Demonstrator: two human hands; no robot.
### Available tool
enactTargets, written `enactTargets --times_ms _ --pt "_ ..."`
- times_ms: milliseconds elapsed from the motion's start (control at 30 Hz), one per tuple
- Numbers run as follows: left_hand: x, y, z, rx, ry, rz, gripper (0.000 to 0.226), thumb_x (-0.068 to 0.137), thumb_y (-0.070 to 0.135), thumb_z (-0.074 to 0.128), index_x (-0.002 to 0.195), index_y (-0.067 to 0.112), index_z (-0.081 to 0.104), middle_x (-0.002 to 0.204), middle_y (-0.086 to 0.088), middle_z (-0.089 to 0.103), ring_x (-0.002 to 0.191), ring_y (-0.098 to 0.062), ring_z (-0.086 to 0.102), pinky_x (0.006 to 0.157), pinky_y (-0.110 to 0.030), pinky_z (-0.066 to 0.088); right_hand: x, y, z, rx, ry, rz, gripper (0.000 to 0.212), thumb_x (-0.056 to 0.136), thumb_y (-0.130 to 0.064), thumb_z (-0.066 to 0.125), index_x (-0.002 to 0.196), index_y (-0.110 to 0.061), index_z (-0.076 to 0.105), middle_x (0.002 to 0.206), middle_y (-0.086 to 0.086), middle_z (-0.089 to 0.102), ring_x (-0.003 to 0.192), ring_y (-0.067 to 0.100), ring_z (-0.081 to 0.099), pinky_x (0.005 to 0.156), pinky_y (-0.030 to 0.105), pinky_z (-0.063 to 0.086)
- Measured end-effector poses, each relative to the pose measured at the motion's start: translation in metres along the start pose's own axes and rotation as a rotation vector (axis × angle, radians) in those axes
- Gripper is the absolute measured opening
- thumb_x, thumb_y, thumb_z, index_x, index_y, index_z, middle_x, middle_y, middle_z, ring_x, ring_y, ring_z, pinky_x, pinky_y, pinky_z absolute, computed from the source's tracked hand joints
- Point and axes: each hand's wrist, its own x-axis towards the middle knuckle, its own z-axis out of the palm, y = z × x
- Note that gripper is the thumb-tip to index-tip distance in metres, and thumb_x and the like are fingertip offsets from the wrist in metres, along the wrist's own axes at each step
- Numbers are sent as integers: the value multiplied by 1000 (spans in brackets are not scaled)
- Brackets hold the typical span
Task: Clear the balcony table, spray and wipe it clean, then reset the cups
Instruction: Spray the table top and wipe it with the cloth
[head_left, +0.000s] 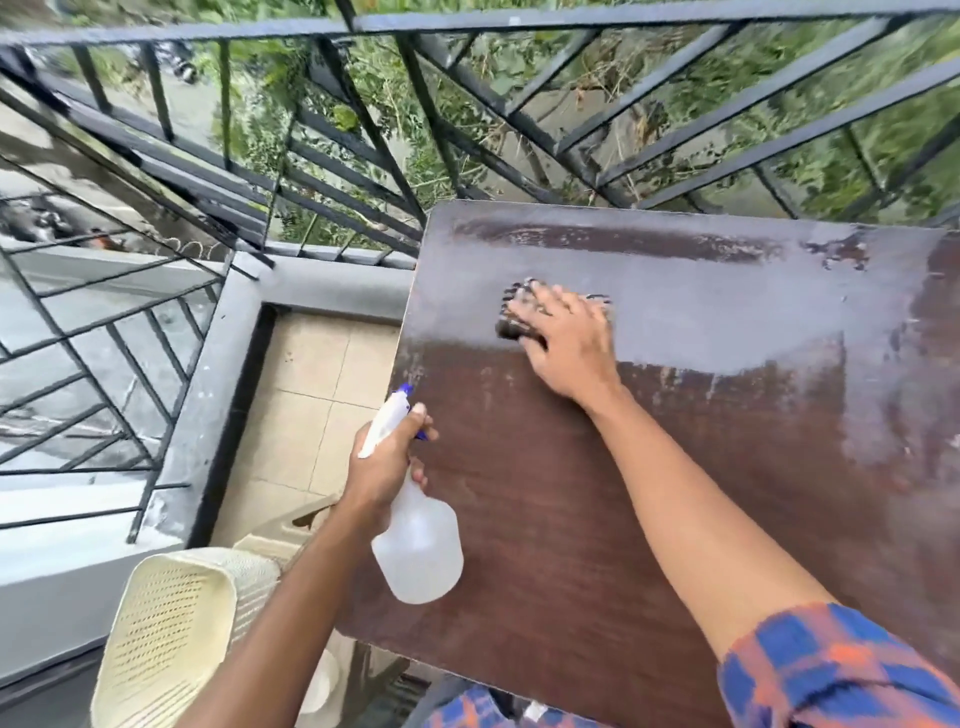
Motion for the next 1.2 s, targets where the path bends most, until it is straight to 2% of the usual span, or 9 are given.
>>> enactTargets --times_ms 233,333,467,567,767,833,900,1000,1200 --pt "-10 2 18 42 -147 52 18 97 32 66 92 15 69 87 -9 65 44 -20 37 55 -35 39 -103 149 -82 -48 357 769 55 91 -43 57 144 -30 53 158 7 43 139 34 42 115 55 31" --pt "-15 5 14 30 -205 46 40 74 45 73 103 17 68 88 -6 67 41 -23 36 59 -40 43 -139 143 -74 13 491 1037 57 95 -41 56 150 -31 46 165 5 32 151 29 28 123 51 17" --pt "-20 4 -4 76 -201 106 20 85 34 69 94 16 68 87 -9 66 41 -19 38 49 -30 40 -110 74 -48 83 513 1169 65 93 -29 58 155 -28 40 168 10 23 154 32 20 123 47 13" --pt "-25 -1 -23 74 -172 112 20 92 29 68 98 10 68 87 -11 66 42 -16 41 49 -30 39 -69 -12 -20 122 304 916 66 92 -24 59 155 -26 41 168 13 19 154 35 18 124 48 10" --pt "-37 -14 -59 53 -115 142 11 99 15 61 92 9 69 76 -10 65 40 -17 42 51 -33 38 -64 -172 52 -22 -267 25 69 90 -31 62 155 -28 39 169 10 19 154 35 18 125 45 13" --pt "-43 -18 -68 19 -100 130 17 98 12 62 85 16 72 68 -6 64 41 -15 47 49 -32 39 -87 -180 65 -54 -331 -169 61 93 -29 59 152 -29 43 168 8 23 153 32 22 124 47 15" --pt "-49 -21 -74 -6 -95 122 18 98 11 62 86 20 72 71 -7 63 40 -13 47 49 -30 38 -114 -163 67 -43 -256 -234 55 93 -23 58 148 -31 50 164 5 34 150 30 31 122 47 24" --pt "-51 -29 -81 23 -122 123 8 99 13 61 94 14 68 81 -9 62 42 -10 46 52 -33 36 -150 -96 45 -44 9 -43 52 89 -24 66 140 -33 60 154 4 49 141 30 47 113 46 40" --pt "-54 -52 -93 51 -199 127 18 100 22 63 96 5 66 90 -13 64 43 -14 44 54 -37 39 -236 44 -30 -42 376 879 53 95 -31 55 147 -23 49 159 13 39 141 37 42 110 54 39"
